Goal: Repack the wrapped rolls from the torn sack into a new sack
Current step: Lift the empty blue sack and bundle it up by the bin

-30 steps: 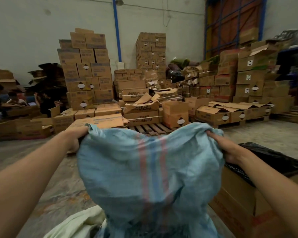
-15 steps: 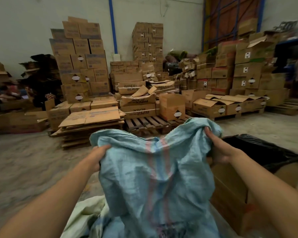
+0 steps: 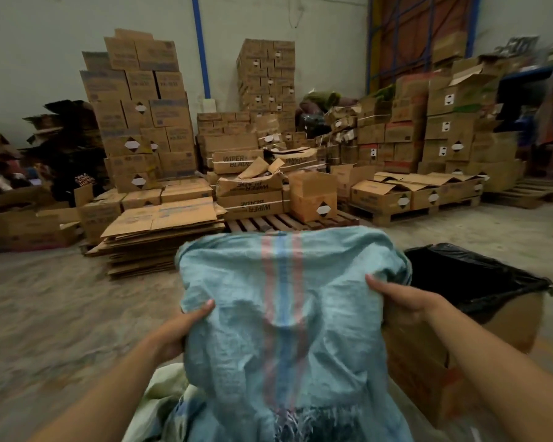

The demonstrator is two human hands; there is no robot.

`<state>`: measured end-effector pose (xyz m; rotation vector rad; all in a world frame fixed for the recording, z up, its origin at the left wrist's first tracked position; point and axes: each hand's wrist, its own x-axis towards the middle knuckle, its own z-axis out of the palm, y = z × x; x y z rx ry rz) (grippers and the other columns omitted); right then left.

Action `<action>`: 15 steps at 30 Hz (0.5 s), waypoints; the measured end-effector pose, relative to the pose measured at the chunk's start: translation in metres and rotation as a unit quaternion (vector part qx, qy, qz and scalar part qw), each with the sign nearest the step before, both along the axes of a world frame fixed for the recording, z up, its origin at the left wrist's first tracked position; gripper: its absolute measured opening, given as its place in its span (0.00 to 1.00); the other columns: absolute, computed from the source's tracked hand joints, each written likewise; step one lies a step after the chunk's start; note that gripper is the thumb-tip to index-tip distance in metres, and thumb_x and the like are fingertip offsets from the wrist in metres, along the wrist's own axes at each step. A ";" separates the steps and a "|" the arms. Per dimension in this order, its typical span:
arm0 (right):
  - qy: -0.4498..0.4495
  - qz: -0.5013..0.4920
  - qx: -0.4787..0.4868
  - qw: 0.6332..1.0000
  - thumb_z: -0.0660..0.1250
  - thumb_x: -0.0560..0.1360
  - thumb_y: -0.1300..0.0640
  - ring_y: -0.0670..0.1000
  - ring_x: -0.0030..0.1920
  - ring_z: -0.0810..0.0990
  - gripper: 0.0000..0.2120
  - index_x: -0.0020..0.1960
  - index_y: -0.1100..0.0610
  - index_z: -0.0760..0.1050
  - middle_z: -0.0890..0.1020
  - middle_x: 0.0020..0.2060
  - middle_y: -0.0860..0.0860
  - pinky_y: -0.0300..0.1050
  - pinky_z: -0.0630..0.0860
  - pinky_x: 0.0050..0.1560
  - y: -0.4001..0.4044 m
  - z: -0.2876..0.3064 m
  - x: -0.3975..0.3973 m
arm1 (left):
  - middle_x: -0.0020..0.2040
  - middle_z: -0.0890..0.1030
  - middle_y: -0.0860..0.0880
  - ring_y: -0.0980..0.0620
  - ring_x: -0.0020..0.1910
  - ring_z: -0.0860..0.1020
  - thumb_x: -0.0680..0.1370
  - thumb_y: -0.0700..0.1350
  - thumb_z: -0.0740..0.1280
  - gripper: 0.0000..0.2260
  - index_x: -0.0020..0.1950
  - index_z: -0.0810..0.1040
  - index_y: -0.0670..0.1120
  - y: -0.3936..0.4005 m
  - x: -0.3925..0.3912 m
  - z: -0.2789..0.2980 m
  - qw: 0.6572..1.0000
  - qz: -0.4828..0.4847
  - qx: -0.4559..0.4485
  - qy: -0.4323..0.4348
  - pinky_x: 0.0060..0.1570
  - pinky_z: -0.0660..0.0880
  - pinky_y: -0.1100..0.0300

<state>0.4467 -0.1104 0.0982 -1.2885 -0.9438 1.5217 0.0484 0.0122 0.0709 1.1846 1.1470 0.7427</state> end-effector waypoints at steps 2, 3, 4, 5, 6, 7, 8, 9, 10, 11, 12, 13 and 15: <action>-0.056 0.008 -0.043 0.997 0.88 0.41 0.49 0.59 0.57 0.81 0.52 0.62 0.61 0.77 0.85 0.53 0.59 0.57 0.77 0.58 0.005 -0.011 0.001 | 0.53 0.83 0.43 0.45 0.50 0.82 0.72 0.57 0.74 0.20 0.57 0.79 0.46 0.010 0.010 -0.015 0.996 0.072 0.049 0.026 0.51 0.79 0.50; -0.087 -0.023 -0.055 0.994 0.88 0.45 0.50 0.59 0.54 0.83 0.50 0.63 0.63 0.76 0.85 0.51 0.59 0.57 0.78 0.59 0.008 -0.011 0.001 | 0.54 0.83 0.43 0.45 0.50 0.81 0.71 0.57 0.75 0.19 0.53 0.79 0.45 0.012 0.014 -0.013 0.992 0.096 0.077 0.027 0.53 0.78 0.51; -0.103 -0.055 -0.059 0.991 0.86 0.54 0.50 0.59 0.51 0.84 0.43 0.65 0.64 0.76 0.86 0.48 0.60 0.57 0.79 0.58 0.010 -0.011 0.004 | 0.53 0.82 0.42 0.46 0.48 0.80 0.72 0.54 0.74 0.15 0.50 0.79 0.45 0.013 0.016 -0.005 0.988 0.123 0.089 0.020 0.53 0.77 0.52; -0.088 -0.096 -0.050 0.990 0.80 0.66 0.51 0.58 0.46 0.85 0.33 0.65 0.65 0.75 0.86 0.44 0.59 0.55 0.81 0.54 0.013 -0.008 0.007 | 0.53 0.82 0.40 0.45 0.47 0.80 0.75 0.51 0.72 0.12 0.49 0.78 0.43 0.017 0.017 0.008 0.985 0.141 0.094 -0.016 0.51 0.78 0.53; -0.040 -0.136 -0.030 0.989 0.72 0.74 0.50 0.56 0.41 0.86 0.24 0.63 0.65 0.77 0.86 0.41 0.58 0.51 0.83 0.45 0.018 -0.005 0.011 | 0.52 0.82 0.39 0.44 0.46 0.81 0.77 0.51 0.70 0.13 0.52 0.78 0.41 0.024 0.014 0.020 0.984 0.136 0.083 -0.080 0.48 0.80 0.53; 0.018 -0.167 0.010 0.986 0.66 0.78 0.47 0.55 0.39 0.86 0.21 0.59 0.64 0.79 0.86 0.41 0.58 0.49 0.83 0.39 0.019 0.000 0.017 | 0.53 0.82 0.38 0.43 0.47 0.82 0.78 0.54 0.67 0.19 0.58 0.77 0.39 0.032 0.009 0.029 0.979 0.126 0.071 -0.145 0.47 0.81 0.53; 0.100 -0.184 0.059 0.976 0.63 0.78 0.42 0.55 0.40 0.86 0.23 0.57 0.61 0.81 0.87 0.44 0.58 0.49 0.82 0.37 0.017 0.002 0.025 | 0.55 0.82 0.39 0.42 0.52 0.81 0.76 0.59 0.66 0.28 0.66 0.74 0.38 0.032 0.001 0.037 0.972 0.104 0.065 -0.200 0.49 0.81 0.51; 0.155 -0.183 0.111 0.964 0.63 0.74 0.37 0.55 0.42 0.86 0.27 0.58 0.58 0.81 0.87 0.46 0.56 0.49 0.82 0.37 0.010 0.001 0.030 | 0.58 0.81 0.40 0.41 0.58 0.79 0.72 0.66 0.67 0.35 0.69 0.73 0.41 0.036 -0.009 0.035 0.976 0.079 0.068 -0.192 0.55 0.79 0.49; 0.146 -0.153 0.140 0.967 0.66 0.68 0.32 0.54 0.43 0.86 0.32 0.60 0.55 0.79 0.87 0.45 0.53 0.49 0.81 0.38 0.001 -0.001 0.030 | 0.62 0.79 0.42 0.41 0.64 0.76 0.66 0.72 0.68 0.43 0.71 0.72 0.44 0.034 -0.015 0.031 0.990 0.055 0.059 -0.118 0.61 0.74 0.48; 0.092 -0.107 0.135 0.981 0.72 0.61 0.30 0.53 0.44 0.85 0.37 0.61 0.52 0.77 0.86 0.44 0.50 0.50 0.80 0.40 -0.008 -0.007 0.026 | 0.64 0.77 0.44 0.42 0.66 0.74 0.60 0.75 0.70 0.47 0.70 0.71 0.47 0.029 -0.024 0.020 0.998 0.032 0.049 -0.004 0.64 0.69 0.46; 0.014 -0.063 0.090 0.994 0.78 0.53 0.32 0.53 0.48 0.84 0.42 0.62 0.52 0.76 0.86 0.46 0.50 0.51 0.79 0.44 -0.014 -0.019 0.025 | 0.63 0.78 0.44 0.41 0.64 0.75 0.59 0.74 0.71 0.47 0.69 0.71 0.47 0.027 -0.031 0.003 0.998 -0.013 0.013 0.065 0.63 0.68 0.45; -0.073 -0.008 0.038 0.997 0.83 0.50 0.38 0.54 0.53 0.83 0.45 0.63 0.53 0.76 0.86 0.51 0.51 0.52 0.80 0.49 -0.016 -0.032 0.023 | 0.61 0.80 0.41 0.41 0.59 0.79 0.63 0.69 0.74 0.43 0.69 0.72 0.44 0.021 -0.034 -0.010 0.996 -0.047 -0.024 0.076 0.59 0.72 0.45; -0.195 0.090 -0.021 0.976 0.84 0.54 0.48 0.52 0.52 0.85 0.38 0.60 0.59 0.77 0.86 0.50 0.51 0.50 0.81 0.51 -0.010 -0.050 0.020 | 0.54 0.83 0.38 0.43 0.46 0.84 0.68 0.53 0.74 0.32 0.67 0.74 0.37 0.018 -0.030 -0.022 0.998 -0.023 -0.039 0.037 0.47 0.80 0.50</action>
